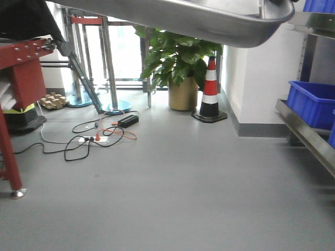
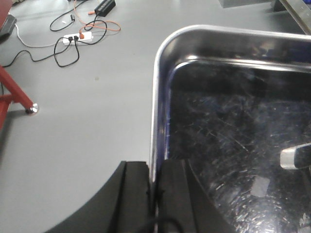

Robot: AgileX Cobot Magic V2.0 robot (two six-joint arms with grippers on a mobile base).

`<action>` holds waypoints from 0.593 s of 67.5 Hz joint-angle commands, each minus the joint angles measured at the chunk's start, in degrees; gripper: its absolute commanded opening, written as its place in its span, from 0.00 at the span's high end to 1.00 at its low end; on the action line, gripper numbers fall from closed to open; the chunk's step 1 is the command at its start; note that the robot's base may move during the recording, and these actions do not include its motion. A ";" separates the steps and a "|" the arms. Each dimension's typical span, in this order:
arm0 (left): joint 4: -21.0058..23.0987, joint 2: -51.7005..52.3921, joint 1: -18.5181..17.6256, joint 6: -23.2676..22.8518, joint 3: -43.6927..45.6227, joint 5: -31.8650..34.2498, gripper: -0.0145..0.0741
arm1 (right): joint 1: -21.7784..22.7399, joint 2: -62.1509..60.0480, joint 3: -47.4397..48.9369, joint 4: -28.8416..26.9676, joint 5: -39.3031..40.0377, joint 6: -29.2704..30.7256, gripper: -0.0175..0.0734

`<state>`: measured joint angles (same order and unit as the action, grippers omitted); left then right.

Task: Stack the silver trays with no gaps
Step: 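Carry the tray in both grippers past the plant and cone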

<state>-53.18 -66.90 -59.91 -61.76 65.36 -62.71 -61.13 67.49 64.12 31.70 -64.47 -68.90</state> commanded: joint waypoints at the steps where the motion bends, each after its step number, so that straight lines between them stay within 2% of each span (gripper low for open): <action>1: -3.13 0.25 0.20 0.22 0.01 -0.76 0.85 | -0.22 -0.68 0.37 1.55 0.61 0.74 0.81; 40: -3.13 0.25 0.20 0.22 0.01 -0.76 0.85 | -0.22 -0.68 0.37 1.55 1.49 0.74 0.81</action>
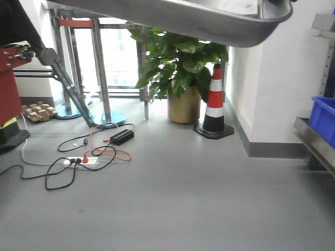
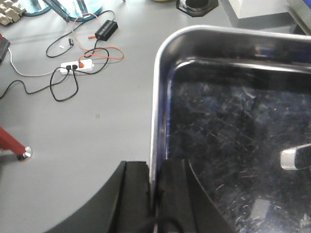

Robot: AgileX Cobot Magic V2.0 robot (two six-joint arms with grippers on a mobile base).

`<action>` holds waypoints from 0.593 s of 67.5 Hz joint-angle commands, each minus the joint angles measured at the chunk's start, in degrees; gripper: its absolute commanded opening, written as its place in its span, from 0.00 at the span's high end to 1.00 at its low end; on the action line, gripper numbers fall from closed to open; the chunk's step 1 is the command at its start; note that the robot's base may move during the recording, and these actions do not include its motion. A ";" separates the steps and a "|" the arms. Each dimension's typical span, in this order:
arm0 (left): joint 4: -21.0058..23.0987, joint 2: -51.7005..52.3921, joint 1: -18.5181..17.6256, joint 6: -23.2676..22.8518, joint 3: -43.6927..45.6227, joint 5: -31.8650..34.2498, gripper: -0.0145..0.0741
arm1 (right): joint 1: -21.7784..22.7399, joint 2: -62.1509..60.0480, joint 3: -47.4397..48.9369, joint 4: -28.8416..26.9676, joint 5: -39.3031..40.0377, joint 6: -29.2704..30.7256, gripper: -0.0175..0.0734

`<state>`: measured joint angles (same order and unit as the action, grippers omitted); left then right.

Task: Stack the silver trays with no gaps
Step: 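Carry the tray in both grippers past the plant and cone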

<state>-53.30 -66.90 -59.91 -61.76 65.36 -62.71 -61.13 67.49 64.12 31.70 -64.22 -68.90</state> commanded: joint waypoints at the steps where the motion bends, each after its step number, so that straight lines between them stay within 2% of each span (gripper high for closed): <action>1: -3.01 0.25 0.20 0.22 0.01 -0.76 0.85 | -0.22 -0.68 0.37 1.55 1.44 0.74 0.81; 40: -4.36 0.25 0.18 0.22 0.01 -0.76 0.85 | -0.22 -0.68 0.37 1.55 9.63 0.74 0.81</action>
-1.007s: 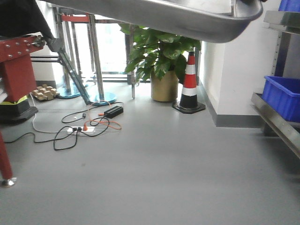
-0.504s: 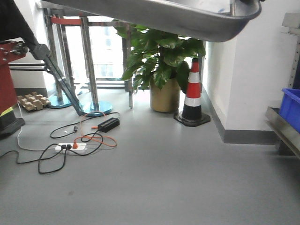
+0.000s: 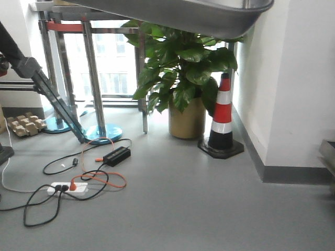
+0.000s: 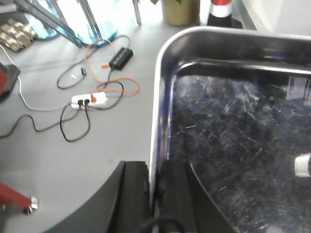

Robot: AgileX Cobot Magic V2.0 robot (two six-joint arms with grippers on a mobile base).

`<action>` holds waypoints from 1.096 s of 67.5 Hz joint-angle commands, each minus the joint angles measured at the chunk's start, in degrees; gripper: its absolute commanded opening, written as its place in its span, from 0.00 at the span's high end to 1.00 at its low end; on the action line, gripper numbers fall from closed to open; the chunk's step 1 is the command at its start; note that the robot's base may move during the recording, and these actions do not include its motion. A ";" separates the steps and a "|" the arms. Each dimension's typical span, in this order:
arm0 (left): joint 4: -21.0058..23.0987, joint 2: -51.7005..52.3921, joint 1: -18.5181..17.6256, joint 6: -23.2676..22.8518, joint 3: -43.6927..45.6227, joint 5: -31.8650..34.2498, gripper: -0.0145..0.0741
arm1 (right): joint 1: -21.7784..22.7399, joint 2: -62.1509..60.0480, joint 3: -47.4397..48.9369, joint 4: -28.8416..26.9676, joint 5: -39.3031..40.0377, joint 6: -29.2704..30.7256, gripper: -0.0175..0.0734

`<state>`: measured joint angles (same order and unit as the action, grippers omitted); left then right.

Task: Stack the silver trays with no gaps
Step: 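Carry the tray in both grippers past the plant and cone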

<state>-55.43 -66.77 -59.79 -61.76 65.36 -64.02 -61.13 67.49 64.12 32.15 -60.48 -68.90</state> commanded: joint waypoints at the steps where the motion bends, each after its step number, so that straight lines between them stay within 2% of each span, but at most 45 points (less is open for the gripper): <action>1: -2.23 0.12 0.07 0.22 0.01 0.55 0.85 | -0.22 -0.68 0.37 1.10 6.03 0.74 0.81; 74: -3.00 0.12 0.07 0.22 0.01 0.55 0.85 | -0.22 -0.68 0.37 1.10 6.14 0.74 0.81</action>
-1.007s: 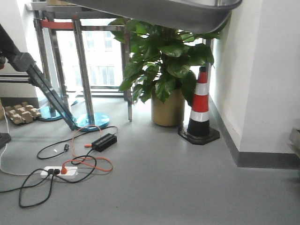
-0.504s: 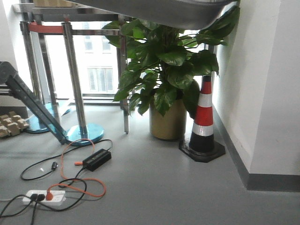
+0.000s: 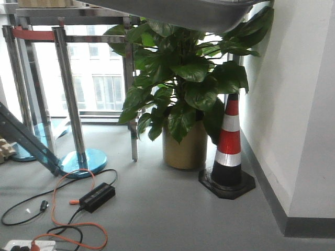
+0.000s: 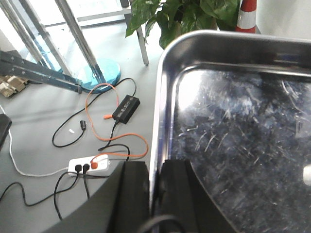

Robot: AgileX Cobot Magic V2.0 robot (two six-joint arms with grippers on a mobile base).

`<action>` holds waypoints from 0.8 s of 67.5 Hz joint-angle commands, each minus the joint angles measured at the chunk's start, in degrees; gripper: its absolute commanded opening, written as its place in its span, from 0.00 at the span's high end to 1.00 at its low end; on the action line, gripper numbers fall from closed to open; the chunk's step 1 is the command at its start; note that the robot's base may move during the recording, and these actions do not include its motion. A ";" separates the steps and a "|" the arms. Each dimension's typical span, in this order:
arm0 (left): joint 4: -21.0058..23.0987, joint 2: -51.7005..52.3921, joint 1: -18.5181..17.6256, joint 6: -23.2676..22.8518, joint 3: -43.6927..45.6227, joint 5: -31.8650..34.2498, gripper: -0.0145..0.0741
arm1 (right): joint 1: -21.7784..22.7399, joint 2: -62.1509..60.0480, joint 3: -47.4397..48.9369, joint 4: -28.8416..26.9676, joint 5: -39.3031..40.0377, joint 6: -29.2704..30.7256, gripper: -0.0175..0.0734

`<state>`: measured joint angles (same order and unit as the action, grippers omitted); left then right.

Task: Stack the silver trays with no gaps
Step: 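Carry the tray in both grippers past the plant and cone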

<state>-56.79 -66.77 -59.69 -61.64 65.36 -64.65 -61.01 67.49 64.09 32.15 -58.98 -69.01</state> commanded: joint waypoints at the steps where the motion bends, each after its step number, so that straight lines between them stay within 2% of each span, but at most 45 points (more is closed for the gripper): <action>1: -1.65 0.12 -0.03 0.10 0.01 1.18 0.85 | -0.34 -0.68 0.40 1.10 4.64 0.85 0.81; 54: -1.65 0.12 -0.03 0.10 0.01 1.18 0.85 | -0.34 -0.68 0.40 1.10 4.64 0.85 0.81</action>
<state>-56.79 -66.64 -59.69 -61.64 65.36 -64.79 -61.01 67.49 64.09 32.15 -58.62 -69.01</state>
